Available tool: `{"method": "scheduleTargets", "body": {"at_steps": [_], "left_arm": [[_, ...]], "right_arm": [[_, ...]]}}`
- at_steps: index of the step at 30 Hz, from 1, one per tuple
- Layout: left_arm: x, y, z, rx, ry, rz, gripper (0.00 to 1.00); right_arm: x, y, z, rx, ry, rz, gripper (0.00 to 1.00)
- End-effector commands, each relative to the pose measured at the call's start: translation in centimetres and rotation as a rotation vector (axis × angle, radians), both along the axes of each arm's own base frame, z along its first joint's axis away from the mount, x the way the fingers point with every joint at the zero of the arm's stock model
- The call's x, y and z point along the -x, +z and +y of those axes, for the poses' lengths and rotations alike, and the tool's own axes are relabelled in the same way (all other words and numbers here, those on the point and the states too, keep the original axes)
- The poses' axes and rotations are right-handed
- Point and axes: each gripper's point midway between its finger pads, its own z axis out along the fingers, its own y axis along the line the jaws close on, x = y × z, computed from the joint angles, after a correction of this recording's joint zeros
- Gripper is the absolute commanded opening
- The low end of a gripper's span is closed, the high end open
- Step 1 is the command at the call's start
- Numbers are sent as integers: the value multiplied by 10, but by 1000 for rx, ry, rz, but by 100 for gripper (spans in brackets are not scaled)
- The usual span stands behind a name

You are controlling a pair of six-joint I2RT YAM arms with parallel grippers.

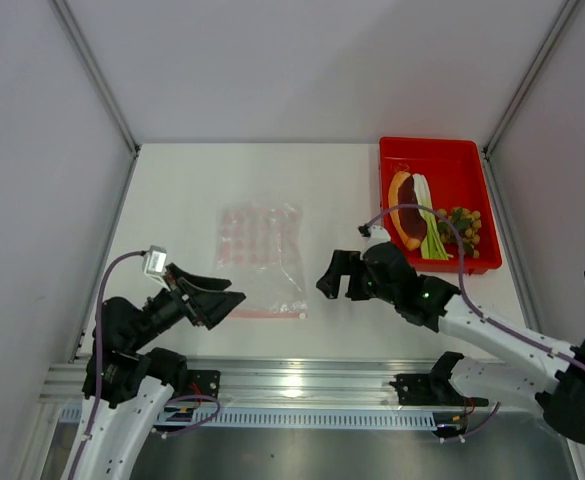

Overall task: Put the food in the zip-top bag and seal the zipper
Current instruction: Pick up the zipper food storage bag at the center of the board.

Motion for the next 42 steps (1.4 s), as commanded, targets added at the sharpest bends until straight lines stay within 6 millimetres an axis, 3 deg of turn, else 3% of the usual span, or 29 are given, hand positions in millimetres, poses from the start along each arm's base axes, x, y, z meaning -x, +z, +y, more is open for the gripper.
{"method": "scheduleTargets", "body": {"at_steps": [1,2,8,14,21,27,38,42], "left_arm": [[-2,-6,10,-89,64,43,99],[-3,-11,12,-102,73,60,99],[-5,-27,13,-136,83,129,97],[-4,-26,12,-144,69,136,95],[-9,-31,13,-195,67,183,95],[-7,-40,9,-191,40,220,95],[-3,-35,7,-174,25,216,94],[-2,-35,7,-170,24,214,94]], "right_arm": [[-7,19,45,-119,95,-63,99],[-6,7,54,-108,110,-34,99],[-16,-14,79,-113,116,-15,98],[-16,-54,83,-105,91,53,93],[-11,-85,83,-107,77,107,87],[-4,-97,92,-134,115,139,77],[4,-126,101,-145,136,186,63],[2,-131,105,-159,143,180,52]]}}
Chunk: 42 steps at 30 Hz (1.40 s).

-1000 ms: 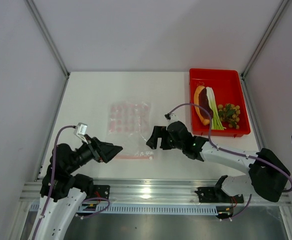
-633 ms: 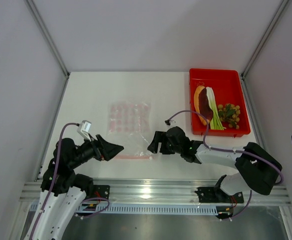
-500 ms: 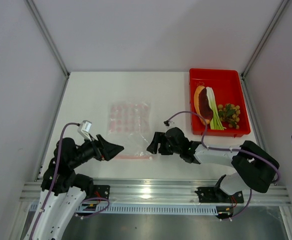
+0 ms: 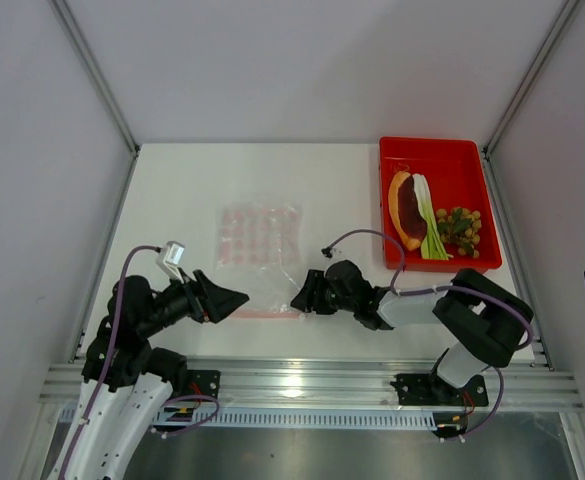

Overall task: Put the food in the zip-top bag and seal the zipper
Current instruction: Pick up the zipper food storage bag at the center of the board.

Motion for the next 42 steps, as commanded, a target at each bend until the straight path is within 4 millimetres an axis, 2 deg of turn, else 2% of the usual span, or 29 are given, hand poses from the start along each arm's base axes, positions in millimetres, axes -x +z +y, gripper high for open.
{"method": "scheduleTargets", "body": {"at_steps": [1,3,7,11,13,20,24,25,28,31,32,34,35,36,37,39,41,42], "left_arm": [[6,12,-2,19,-24,-25,94],[7,14,-2,21,-26,-29,94],[6,18,-3,24,-31,-36,94],[7,21,-4,25,-37,-36,93],[6,21,-4,24,-34,-37,93],[7,32,-1,32,-21,-70,93],[11,46,2,55,-4,-131,91],[12,50,2,62,-2,-146,90],[15,57,4,77,11,-165,88],[17,60,4,102,13,-169,86],[17,58,3,105,13,-163,84],[19,55,2,128,10,-141,80],[19,52,0,152,9,-123,78],[20,51,-1,166,5,-114,76],[20,44,-4,180,-7,-91,72],[21,38,-8,235,-22,-51,64],[14,20,-14,293,-20,24,58],[14,19,-16,319,-27,38,54]], "right_arm": [[-1,-1,8,-36,9,-21,52],[-3,-4,9,-40,9,-23,49],[-5,-5,13,-49,15,-33,23],[-7,4,22,-75,51,-66,11],[-8,9,25,-86,56,-73,1],[-15,44,37,-186,41,-79,0],[-23,80,39,-298,-8,-56,0],[-27,96,38,-337,-28,-50,0],[-29,124,34,-415,-66,-30,0],[-31,135,25,-455,-115,-7,0],[-33,149,21,-507,-142,-1,0],[-34,152,11,-535,-193,11,0],[-35,164,6,-574,-218,16,0],[-38,167,2,-588,-246,12,0],[-37,167,-1,-596,-261,17,0],[-39,180,-8,-649,-300,23,0],[-38,183,-13,-680,-318,29,0],[-37,190,-15,-708,-324,34,0]]}}
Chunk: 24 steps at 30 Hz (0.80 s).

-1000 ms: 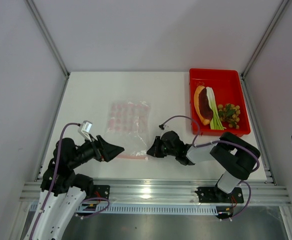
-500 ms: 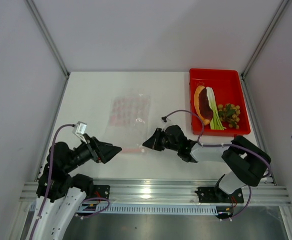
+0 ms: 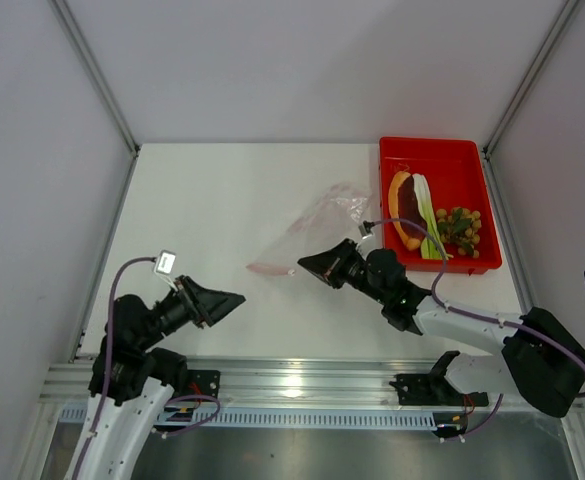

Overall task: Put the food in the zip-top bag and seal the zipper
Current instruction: Pick up the zipper food storage bag at the center of the board.

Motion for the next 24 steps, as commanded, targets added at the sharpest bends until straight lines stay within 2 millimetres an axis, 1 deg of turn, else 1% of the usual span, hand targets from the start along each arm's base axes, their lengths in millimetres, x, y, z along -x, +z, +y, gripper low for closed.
{"method": "scheduleTargets", "body": {"at_steps": [1,2,3,4,5,6,7,9,12,13,14,15,16,17,18,20,21,22,23,24], "left_arm": [[-5,-25,-14,132,-49,145,52],[-6,-23,-16,184,-57,186,50],[-9,-15,-19,220,-74,149,47],[-13,-25,-21,238,-77,186,45],[-15,-31,-23,265,-81,229,44],[-20,-32,-25,273,-82,238,44],[-22,-36,-25,269,-76,258,44],[-29,-43,-25,251,-52,300,47],[-37,-47,-25,255,-16,354,49],[-41,-52,-25,259,-4,381,49],[-44,-47,-25,285,1,382,50],[-47,-47,-25,298,17,390,52],[-50,-51,-25,306,23,417,52],[-53,-47,-26,330,26,423,52],[-56,-51,-25,332,42,445,52],[-63,-53,-27,328,56,497,53],[-65,-47,-28,329,53,503,54],[-67,-50,-30,322,54,528,54],[-71,-57,-32,312,61,577,54],[-73,-51,-35,310,49,578,54]], "right_arm": [[-7,27,-11,-131,-83,13,0],[-6,26,-13,-135,-85,17,0],[-5,28,-14,-143,-87,20,0],[-2,33,-16,-166,-86,24,0],[-6,34,-21,-184,-122,20,0],[-6,37,-24,-195,-130,17,0],[-6,42,-26,-210,-136,11,0],[-8,48,-28,-218,-150,1,0],[-9,57,-30,-244,-163,-17,0],[-9,60,-30,-253,-164,-24,0],[-9,60,-29,-253,-164,-26,0],[-10,61,-29,-256,-166,-30,0],[-10,65,-29,-269,-165,-40,0],[-11,65,-28,-273,-167,-41,0],[-10,65,-26,-275,-160,-44,0],[-10,68,-25,-291,-159,-59,0],[-10,69,-24,-289,-157,-65,0],[-10,70,-24,-295,-155,-72,0],[-9,70,-24,-298,-154,-73,0],[-10,67,-24,-297,-159,-70,0]]}}
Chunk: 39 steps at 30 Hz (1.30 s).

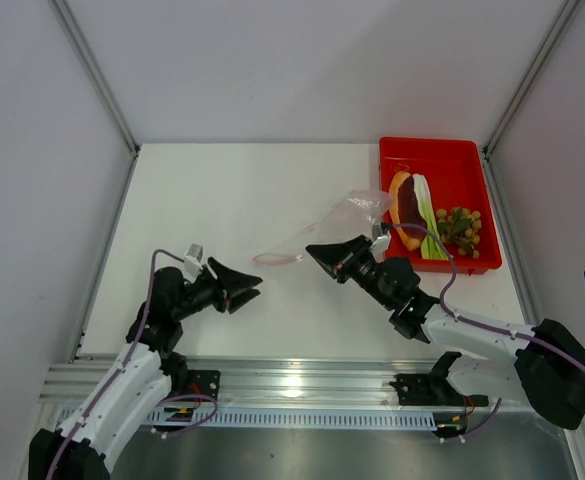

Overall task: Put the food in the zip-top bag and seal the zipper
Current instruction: Pick up the zipper food storage bag at the center of the board, then open the zipper of the food storage bag.

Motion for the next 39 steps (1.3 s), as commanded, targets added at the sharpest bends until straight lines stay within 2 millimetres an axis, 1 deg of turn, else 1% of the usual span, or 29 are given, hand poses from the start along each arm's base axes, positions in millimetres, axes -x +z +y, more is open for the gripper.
{"method": "scheduleTargets", "body": {"at_steps": [1,2,4,5,6,7,8,9,13,21,25,26,28,33,36,39], "left_arm": [[-12,28,-8,43,-10,7,54],[-15,20,-10,36,-13,57,54],[-17,20,-14,63,-12,94,53],[-20,16,-15,71,-7,118,52],[-23,19,-17,88,-9,100,52],[-25,19,-17,92,-5,110,52],[-28,13,-19,82,-5,137,51],[-31,13,-20,83,-4,144,51],[-41,16,-23,119,13,157,50],[-60,20,-30,128,41,166,48],[-69,15,-33,134,53,190,47],[-72,9,-33,132,59,208,44],[-75,9,-36,144,54,207,41],[-80,0,-46,168,32,239,39],[-84,-5,-47,169,49,250,38],[-90,-5,-46,176,69,242,37]], "right_arm": [[-4,22,-2,-79,-33,-59,0],[-3,20,-3,-80,-35,-58,0],[-4,19,-2,-78,-33,-60,0],[-4,18,-1,-77,-32,-59,0],[-4,19,-2,-84,-33,-63,0],[-4,19,-1,-86,-32,-63,0],[-4,20,-1,-87,-30,-64,0],[-4,20,-1,-86,-30,-65,0],[-3,20,-1,-86,-27,-69,0],[-1,17,-3,-85,-24,-68,0],[-1,17,-2,-88,-20,-70,0],[-1,16,-3,-86,-23,-69,0],[-1,17,-3,-90,-22,-70,0],[0,19,-3,-91,-20,-73,0],[0,18,-3,-89,-20,-71,0],[1,15,-3,-82,-15,-67,0]]}}
